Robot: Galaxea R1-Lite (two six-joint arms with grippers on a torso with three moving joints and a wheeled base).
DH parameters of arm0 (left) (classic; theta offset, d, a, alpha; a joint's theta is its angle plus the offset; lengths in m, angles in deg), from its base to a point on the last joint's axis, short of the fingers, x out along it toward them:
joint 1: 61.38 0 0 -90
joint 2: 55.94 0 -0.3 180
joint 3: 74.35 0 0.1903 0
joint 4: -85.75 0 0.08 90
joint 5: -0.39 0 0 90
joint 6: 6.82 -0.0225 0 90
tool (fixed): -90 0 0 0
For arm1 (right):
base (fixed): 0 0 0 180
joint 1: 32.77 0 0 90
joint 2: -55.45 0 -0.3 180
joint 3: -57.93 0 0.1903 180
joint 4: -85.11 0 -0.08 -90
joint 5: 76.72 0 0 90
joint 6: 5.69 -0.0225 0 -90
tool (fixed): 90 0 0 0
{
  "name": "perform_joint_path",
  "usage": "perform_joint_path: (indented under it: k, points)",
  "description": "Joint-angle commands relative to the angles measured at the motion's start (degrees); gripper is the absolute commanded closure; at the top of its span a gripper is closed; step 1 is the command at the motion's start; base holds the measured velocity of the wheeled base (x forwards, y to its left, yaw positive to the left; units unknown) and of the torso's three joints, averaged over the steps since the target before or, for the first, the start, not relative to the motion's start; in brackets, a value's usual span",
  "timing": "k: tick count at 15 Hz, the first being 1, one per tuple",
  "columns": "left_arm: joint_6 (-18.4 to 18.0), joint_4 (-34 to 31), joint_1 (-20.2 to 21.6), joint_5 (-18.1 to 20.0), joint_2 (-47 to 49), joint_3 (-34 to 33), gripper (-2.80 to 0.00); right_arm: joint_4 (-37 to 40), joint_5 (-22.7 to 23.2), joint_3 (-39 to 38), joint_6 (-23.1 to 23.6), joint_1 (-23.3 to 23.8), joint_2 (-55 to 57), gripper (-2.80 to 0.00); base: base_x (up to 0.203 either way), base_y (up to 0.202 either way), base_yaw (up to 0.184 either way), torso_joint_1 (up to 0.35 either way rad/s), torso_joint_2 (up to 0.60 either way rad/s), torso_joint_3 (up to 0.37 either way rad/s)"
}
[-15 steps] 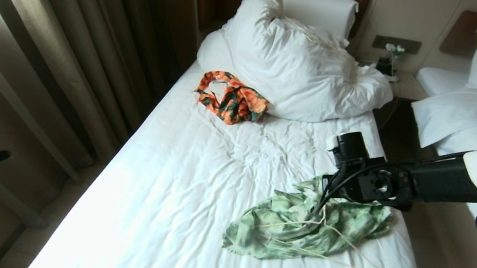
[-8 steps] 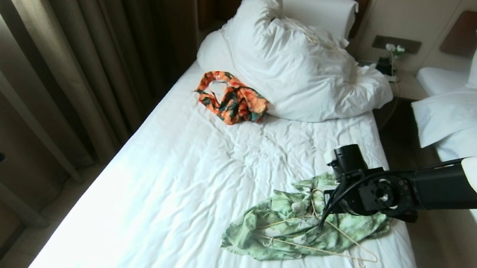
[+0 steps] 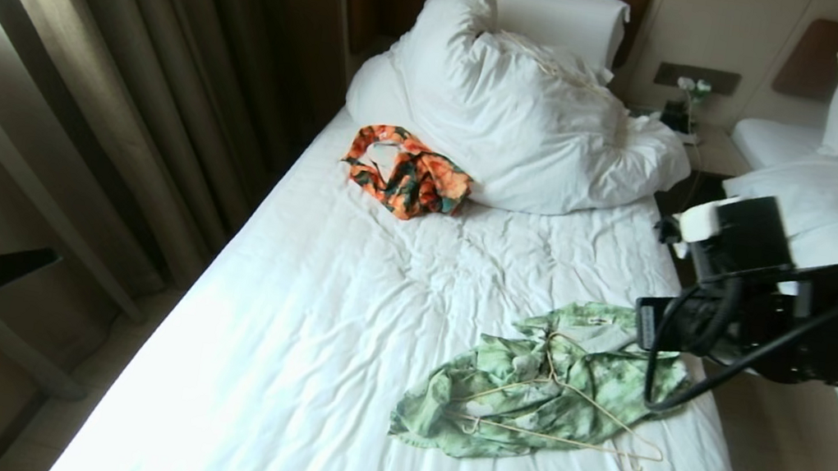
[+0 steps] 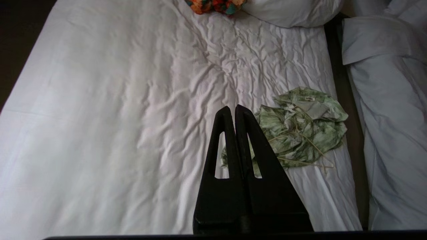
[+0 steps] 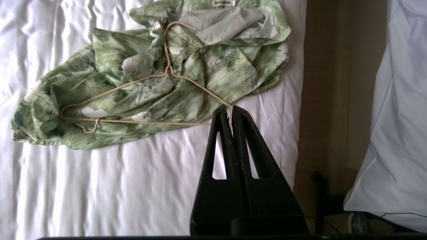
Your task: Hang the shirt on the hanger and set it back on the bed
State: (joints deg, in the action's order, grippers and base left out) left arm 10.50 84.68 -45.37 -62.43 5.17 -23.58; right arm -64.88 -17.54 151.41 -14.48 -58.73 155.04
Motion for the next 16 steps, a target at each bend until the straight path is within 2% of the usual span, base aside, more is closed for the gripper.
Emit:
perform_joint_path:
  k: [1,3,5,6,8,9,13,16]
  points:
    - [0.2,-0.2,-11.3,-1.1,-2.7,0.7,0.00,1.3,-0.1,-3.0,0.4,-0.3,-16.2,0.00,0.000,0.000,0.000,0.000,0.00,0.000]
    - [0.2,-3.1,-18.4,-3.9,-10.1,0.9,0.00,2.9,0.0,-6.0,0.9,0.0,-27.1,0.00,0.000,0.000,0.000,0.000,0.00,0.000]
    - [0.1,-7.5,-20.8,-9.3,-18.5,1.1,0.00,3.8,0.1,-9.7,1.8,2.3,-38.6,0.00,0.000,0.000,0.000,0.000,0.00,0.000]
    - [0.0,-9.2,-21.4,-13.1,-22.4,1.1,0.00,4.1,0.2,-11.5,2.5,3.7,-44.0,0.00,0.000,0.000,0.000,0.000,0.00,0.000]
    - [-0.2,-14.2,-21.8,-24.9,-27.8,0.6,0.00,5.5,0.7,-14.7,3.6,6.2,-53.7,0.00,0.000,0.000,0.000,0.000,0.00,0.000]
    - [-0.3,-16.8,-21.8,-28.0,-30.3,-0.7,0.00,7.7,1.0,-16.2,4.0,7.2,-57.3,0.00,0.000,0.000,0.000,0.000,0.00,0.000]
    - [-0.8,-23.0,-20.7,-31.6,-41.8,-4.5,0.00,15.0,1.4,-19.3,4.5,14.3,-65.6,0.00,0.000,0.000,0.000,0.000,0.00,0.000]
    - [-2.5,-27.3,-16.0,-30.5,-48.4,-5.9,0.00,17.9,2.8,-22.2,4.6,22.6,-73.0,0.00,0.000,0.000,0.000,0.000,0.00,0.000]
